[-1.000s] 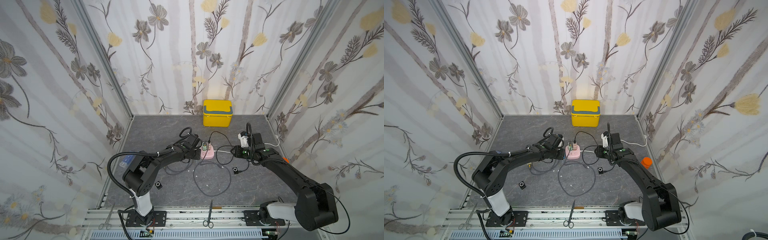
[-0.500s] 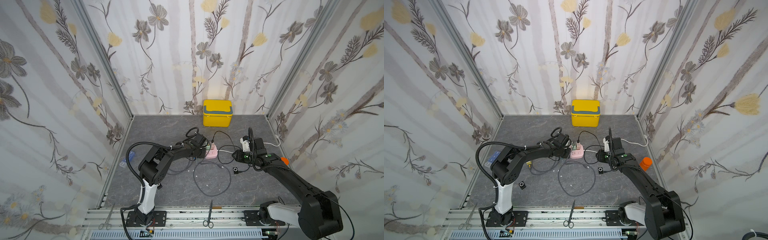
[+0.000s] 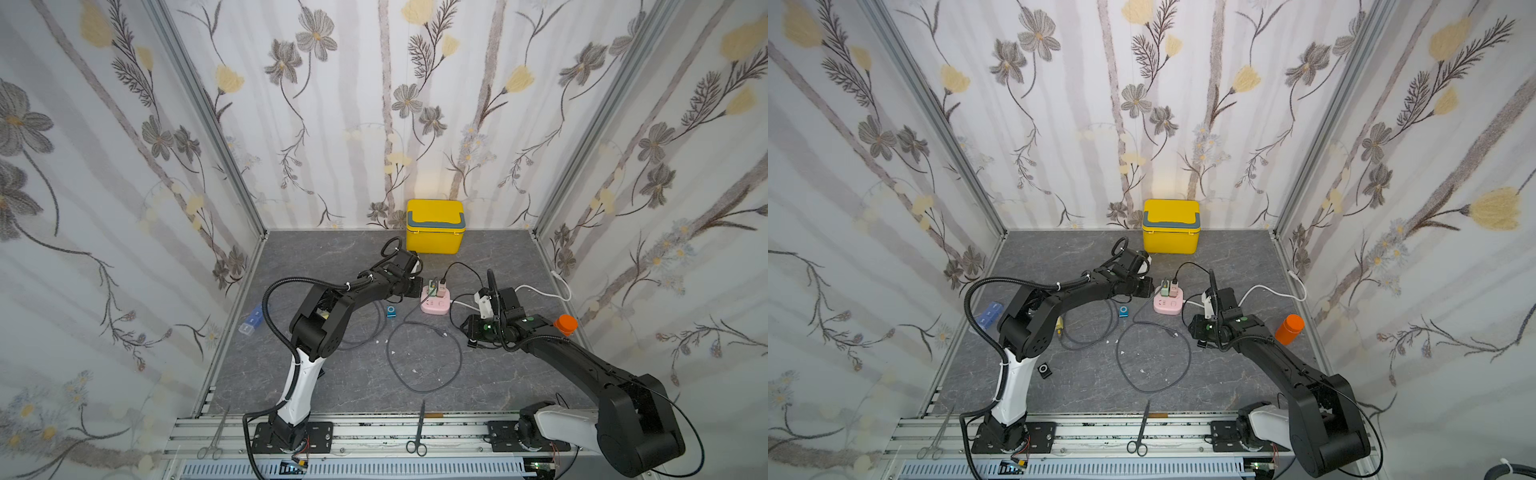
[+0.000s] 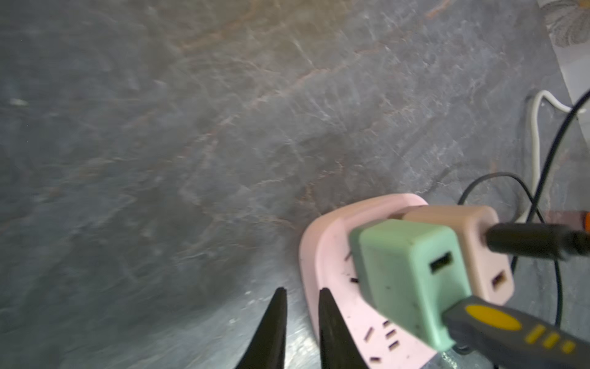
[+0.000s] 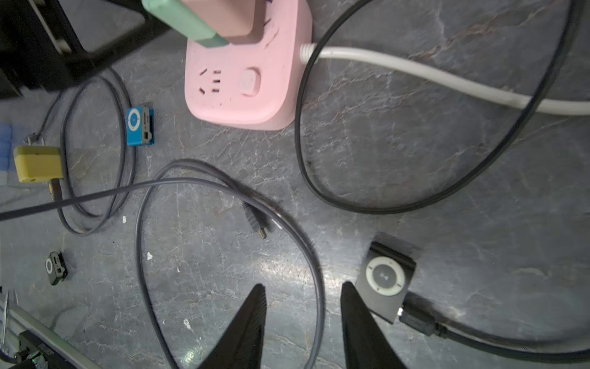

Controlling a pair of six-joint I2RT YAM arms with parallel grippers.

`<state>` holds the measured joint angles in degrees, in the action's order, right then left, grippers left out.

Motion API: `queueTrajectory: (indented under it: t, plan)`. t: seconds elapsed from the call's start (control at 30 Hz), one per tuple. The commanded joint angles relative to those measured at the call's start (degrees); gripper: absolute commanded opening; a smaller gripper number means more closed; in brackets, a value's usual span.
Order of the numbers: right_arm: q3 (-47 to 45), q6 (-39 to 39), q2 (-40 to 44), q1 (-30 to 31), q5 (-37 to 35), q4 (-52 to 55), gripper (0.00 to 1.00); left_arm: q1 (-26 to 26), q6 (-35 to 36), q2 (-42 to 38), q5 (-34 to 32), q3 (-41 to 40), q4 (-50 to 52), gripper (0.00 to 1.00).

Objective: Charge mp3
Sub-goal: Pick up the charging cable from the center of the board.

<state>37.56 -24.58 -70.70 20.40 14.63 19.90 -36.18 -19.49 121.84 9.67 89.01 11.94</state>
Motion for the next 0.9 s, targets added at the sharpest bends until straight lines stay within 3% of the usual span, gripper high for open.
queueTrajectory:
  t: [0.0, 0.2, 0.43, 0.57, 0.87]
  plan:
    - [-0.8, -1.5, -0.6, 3.0, -1.5, -1.2, 0.40, 1.3, 1.5, -5.6, -5.9, -1.1, 3.7, 0.35]
    - [-2.9, -3.5, -4.8, 7.0, -2.2, -5.7, 0.37, 3.6, 1.1, -20.8, -11.0, -11.3, 6.4, 0.39]
    - [-2.5, -4.2, -10.6, 9.3, -5.4, -11.1, 0.41, 4.0, -0.9, -37.3, -3.5, -24.6, 3.1, 0.42]
    - [-1.3, -3.6, -13.5, 10.3, -7.0, -14.9, 0.45, 3.8, -1.8, -43.1, 0.1, -29.4, 1.8, 0.43]
    - [2.0, -1.7, -21.6, 12.3, -9.6, -17.5, 0.49, 4.0, -2.1, -49.5, 0.0, -33.6, 1.6, 0.43]
